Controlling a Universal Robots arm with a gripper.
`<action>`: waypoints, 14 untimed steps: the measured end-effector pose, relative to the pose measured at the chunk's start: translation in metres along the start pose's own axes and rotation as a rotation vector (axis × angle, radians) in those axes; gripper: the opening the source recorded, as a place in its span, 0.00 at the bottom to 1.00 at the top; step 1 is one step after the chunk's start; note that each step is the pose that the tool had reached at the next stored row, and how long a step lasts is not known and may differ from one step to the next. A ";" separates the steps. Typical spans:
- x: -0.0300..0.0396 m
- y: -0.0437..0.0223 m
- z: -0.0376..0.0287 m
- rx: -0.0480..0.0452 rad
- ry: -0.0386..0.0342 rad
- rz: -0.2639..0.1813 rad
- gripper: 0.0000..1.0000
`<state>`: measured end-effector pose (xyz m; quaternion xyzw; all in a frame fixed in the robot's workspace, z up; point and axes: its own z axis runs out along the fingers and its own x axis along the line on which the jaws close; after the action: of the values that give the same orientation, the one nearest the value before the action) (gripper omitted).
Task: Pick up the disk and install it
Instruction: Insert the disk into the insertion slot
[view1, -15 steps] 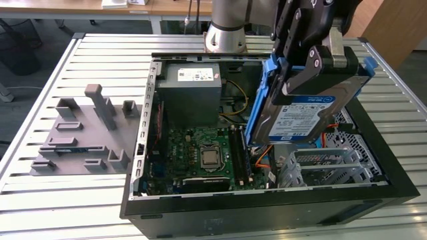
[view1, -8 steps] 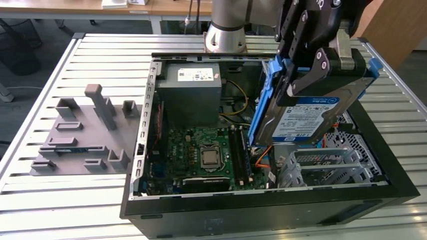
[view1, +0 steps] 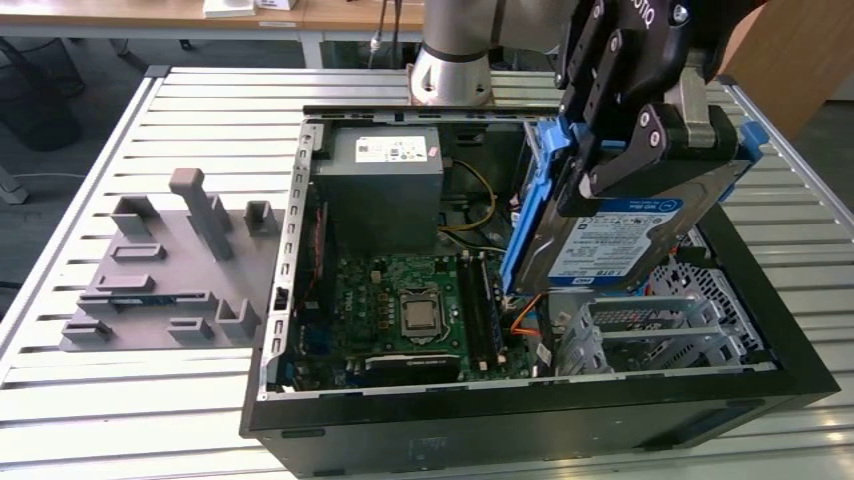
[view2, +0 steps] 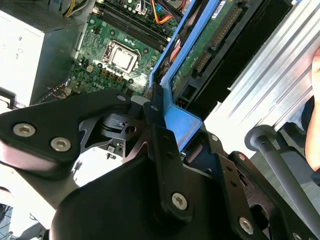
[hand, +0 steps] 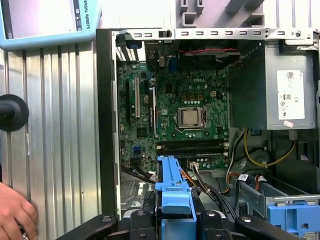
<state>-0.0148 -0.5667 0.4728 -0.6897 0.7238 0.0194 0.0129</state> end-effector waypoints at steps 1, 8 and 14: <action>0.0000 -0.0006 0.0004 -0.0001 0.0001 0.000 0.37; 0.0000 -0.0050 0.0038 0.0000 0.0000 0.000 0.37; -0.0001 -0.0098 0.0064 0.0000 0.0000 0.000 0.37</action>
<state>-0.0050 -0.5668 0.4662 -0.6897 0.7237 0.0194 0.0128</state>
